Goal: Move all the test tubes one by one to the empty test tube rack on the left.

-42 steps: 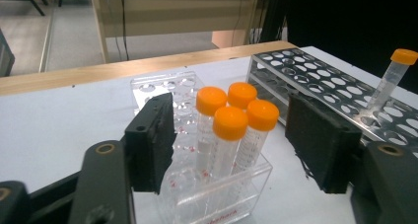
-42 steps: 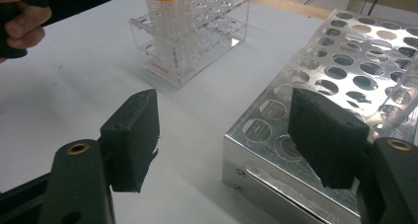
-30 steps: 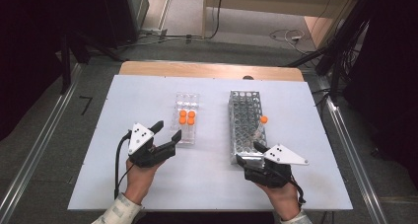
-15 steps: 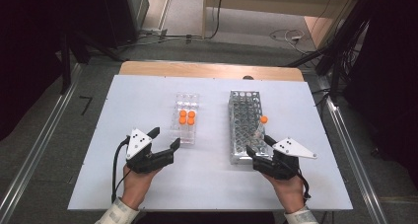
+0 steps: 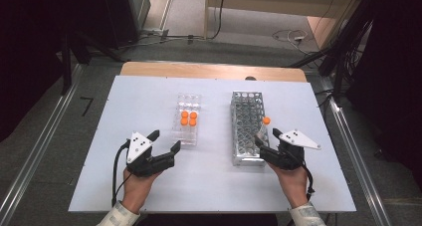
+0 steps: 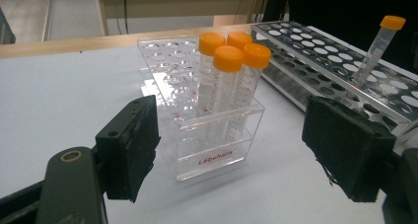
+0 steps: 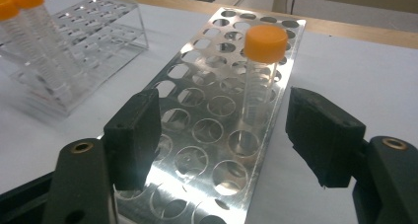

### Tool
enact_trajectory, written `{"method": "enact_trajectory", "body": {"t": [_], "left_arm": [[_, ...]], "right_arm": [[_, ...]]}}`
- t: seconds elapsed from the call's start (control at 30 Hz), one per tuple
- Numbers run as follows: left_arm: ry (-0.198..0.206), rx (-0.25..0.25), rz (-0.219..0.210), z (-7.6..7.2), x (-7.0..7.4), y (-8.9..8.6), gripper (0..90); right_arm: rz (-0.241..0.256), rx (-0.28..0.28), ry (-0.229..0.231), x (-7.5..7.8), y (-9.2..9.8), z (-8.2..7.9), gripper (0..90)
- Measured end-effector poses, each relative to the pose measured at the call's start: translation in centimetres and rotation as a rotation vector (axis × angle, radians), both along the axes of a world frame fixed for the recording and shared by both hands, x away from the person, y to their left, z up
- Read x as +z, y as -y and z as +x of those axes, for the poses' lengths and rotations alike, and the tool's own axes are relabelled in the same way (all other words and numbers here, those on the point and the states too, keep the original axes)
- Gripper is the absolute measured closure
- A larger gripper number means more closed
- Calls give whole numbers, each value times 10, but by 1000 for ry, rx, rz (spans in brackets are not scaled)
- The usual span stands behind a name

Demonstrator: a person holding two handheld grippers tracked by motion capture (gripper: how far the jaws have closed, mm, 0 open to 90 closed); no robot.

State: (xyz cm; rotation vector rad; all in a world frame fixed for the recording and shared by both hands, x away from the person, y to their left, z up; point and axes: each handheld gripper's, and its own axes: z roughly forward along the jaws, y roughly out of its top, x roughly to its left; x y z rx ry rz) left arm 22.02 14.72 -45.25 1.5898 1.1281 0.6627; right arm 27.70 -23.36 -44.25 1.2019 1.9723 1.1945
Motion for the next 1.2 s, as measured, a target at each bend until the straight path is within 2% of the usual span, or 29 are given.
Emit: {"method": "enact_trajectory", "body": {"t": [0.2, 0.43, 0.77, 0.93, 1.07, 1.2], "left_arm": [[0, -1, 0, 0, 0, -1, 218], [-1, 4, -5, -1, 0, -2, 219], [-2, -1, 0, -1, -1, -2, 221], [-3, -2, 0, -1, -1, -2, 221], [-2, -3, -1, -1, 0, -2, 221], [-3, -6, 0, -1, -1, -3, 220]], "right_arm": [[-13, -32, -7, -3, 0, 12, 313], [-2, -43, -20, -8, 1, 28, 470], [-19, -42, -28, -13, -4, 36, 676], [-10, -49, -2, -9, -2, 34, 711], [21, -53, 30, 2, 2, 31, 711], [30, -50, 70, 15, 3, 25, 712]]}}
